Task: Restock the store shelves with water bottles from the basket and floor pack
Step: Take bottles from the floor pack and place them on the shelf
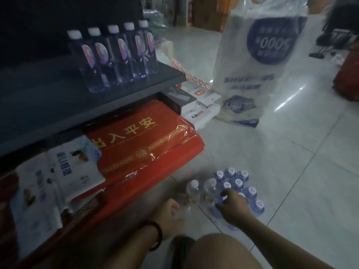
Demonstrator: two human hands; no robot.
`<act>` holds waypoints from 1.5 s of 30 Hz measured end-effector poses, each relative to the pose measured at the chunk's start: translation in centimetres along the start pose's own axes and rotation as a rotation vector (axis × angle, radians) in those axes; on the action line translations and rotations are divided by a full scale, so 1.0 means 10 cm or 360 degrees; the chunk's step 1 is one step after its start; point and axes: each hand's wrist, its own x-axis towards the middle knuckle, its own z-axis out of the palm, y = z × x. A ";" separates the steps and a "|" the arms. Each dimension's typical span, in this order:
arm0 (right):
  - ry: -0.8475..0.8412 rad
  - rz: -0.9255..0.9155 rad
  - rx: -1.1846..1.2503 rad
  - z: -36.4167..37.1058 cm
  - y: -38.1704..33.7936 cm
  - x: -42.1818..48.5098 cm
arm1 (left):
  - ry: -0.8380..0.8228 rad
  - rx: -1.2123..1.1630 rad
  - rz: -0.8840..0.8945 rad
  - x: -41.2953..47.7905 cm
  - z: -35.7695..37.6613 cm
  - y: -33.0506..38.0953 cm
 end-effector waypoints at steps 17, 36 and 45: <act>-0.0072 -0.0467 -0.1003 0.27 -0.15 1.22 | 0.0322 -0.0351 0.0067 1.88 0.89 -0.09; 0.0151 -0.0290 -0.0032 1.20 0.11 0.60 | 0.0409 -0.0574 0.0135 1.24 0.63 -1.04; -0.0039 -0.0289 0.0087 1.46 0.31 0.63 | 0.0582 -0.0715 0.0014 1.43 0.90 -1.12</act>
